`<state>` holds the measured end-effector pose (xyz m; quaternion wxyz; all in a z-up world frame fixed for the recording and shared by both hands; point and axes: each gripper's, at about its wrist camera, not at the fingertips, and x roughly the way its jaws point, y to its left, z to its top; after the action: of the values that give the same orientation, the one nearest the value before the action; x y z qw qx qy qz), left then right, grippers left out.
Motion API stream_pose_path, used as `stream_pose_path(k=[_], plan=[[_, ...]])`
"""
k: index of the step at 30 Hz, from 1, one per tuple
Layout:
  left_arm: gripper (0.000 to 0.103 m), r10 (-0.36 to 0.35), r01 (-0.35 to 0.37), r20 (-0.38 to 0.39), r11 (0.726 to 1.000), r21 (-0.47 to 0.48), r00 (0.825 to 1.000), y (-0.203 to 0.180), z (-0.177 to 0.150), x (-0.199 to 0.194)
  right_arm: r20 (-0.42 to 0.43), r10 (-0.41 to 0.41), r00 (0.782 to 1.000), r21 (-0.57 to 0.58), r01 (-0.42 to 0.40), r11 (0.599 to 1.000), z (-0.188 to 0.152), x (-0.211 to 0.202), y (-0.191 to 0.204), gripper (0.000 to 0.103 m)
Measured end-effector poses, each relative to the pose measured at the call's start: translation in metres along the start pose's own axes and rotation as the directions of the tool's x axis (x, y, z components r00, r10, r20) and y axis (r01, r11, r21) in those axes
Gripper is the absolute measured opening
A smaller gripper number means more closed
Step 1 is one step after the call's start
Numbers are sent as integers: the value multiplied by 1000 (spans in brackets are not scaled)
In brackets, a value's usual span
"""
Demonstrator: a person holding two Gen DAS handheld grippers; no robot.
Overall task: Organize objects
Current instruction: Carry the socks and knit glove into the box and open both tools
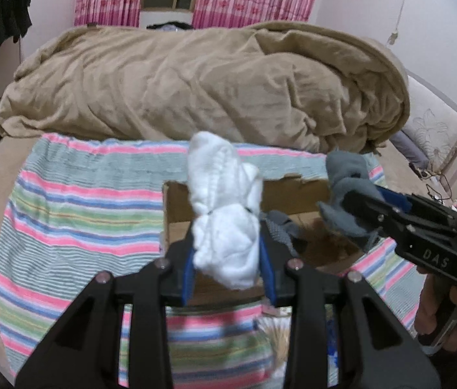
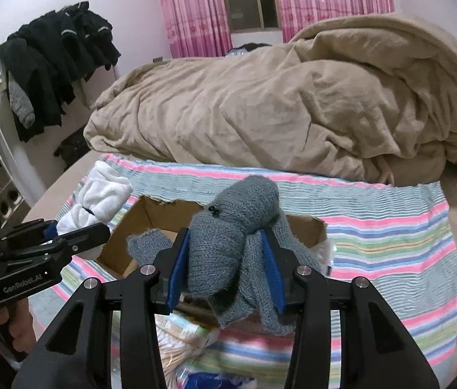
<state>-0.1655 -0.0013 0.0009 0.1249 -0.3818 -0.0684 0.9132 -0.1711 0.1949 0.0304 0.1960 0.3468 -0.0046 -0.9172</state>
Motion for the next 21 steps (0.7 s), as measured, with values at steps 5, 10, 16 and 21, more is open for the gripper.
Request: stream_pose_path(k=[5, 10, 16, 21], plan=[[34, -12, 12, -24, 1000, -14, 1000, 6, -5, 20, -29, 5, 1000, 0, -5, 1000, -4, 26, -1, 45], [36, -17, 16, -70, 1000, -4, 997, 6, -8, 41, -58, 6, 998, -15, -7, 1000, -11, 48, 0, 45], [37, 10, -8, -117, 1000, 20, 993, 2, -17, 63, -107, -3, 994, 16, 5, 1000, -28, 72, -7, 46], [41, 30, -27, -118, 999, 30, 993, -1, -20, 62, -111, -15, 994, -27, 12, 1000, -32, 77, -2, 49]])
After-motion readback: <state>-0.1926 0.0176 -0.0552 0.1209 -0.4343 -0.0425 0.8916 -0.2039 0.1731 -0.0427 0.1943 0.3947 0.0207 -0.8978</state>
